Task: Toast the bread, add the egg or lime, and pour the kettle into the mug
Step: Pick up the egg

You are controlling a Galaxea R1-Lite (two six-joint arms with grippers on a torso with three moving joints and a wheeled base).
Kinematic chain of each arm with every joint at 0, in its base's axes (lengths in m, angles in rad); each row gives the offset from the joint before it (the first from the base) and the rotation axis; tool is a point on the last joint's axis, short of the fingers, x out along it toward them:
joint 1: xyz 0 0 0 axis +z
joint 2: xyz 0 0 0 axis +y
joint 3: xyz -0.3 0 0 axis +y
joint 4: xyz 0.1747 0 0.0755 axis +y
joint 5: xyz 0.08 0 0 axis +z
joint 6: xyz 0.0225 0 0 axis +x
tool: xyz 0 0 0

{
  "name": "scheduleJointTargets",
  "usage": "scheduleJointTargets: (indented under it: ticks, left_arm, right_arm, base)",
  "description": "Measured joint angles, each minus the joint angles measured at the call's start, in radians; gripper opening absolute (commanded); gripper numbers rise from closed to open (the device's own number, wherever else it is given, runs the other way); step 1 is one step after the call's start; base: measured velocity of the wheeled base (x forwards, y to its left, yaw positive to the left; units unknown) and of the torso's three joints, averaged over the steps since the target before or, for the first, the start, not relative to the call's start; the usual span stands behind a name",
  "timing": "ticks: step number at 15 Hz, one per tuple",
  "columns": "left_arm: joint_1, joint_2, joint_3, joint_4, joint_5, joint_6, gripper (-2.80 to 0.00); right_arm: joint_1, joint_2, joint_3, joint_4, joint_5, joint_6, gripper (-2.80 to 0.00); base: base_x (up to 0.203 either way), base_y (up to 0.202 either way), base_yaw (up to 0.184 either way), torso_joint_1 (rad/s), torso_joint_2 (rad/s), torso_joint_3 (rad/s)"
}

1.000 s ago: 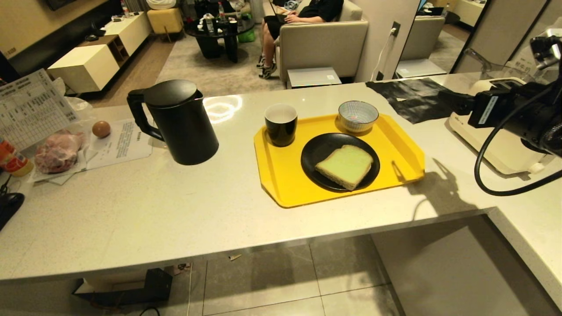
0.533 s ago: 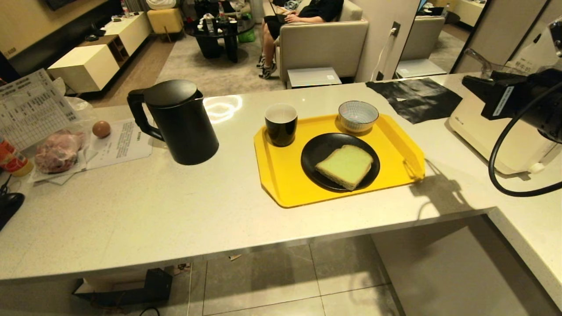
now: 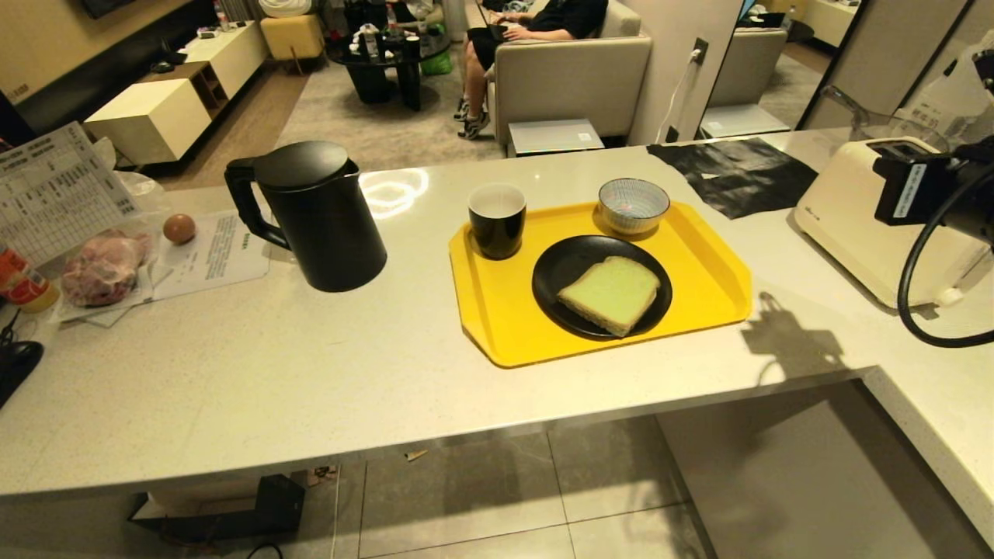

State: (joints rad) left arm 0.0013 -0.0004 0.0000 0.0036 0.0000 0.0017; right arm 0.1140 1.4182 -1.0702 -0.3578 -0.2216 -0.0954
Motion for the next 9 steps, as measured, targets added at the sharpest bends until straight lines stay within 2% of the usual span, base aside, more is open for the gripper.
scheduleJointTargets:
  ticks: [2, 5, 9]
  left_arm:
    - [0.001, 0.000, 0.000, 0.000, 0.000, 0.000, -2.80]
    - [0.000, 0.000, 0.000, 0.000, 0.000, 0.000, -2.80]
    - [0.001, 0.000, 0.000, 0.000, 0.000, 0.000, -2.80]
  right_arm:
    - [-0.001, -0.034, 0.024, 0.005, -0.027, -0.006, -2.80]
    - [-0.025, -0.088, 0.076, -0.056, -0.029, -0.063, -2.80]
    - [-0.053, -0.105, 0.086, -0.066, -0.014, -0.058, -2.80]
  base:
    - [0.000, 0.000, 0.000, 0.000, 0.00, 0.000]
    - [0.000, 0.000, 0.000, 0.000, 0.00, 0.000]
    - [0.000, 0.000, 0.000, 0.000, 0.00, 0.000]
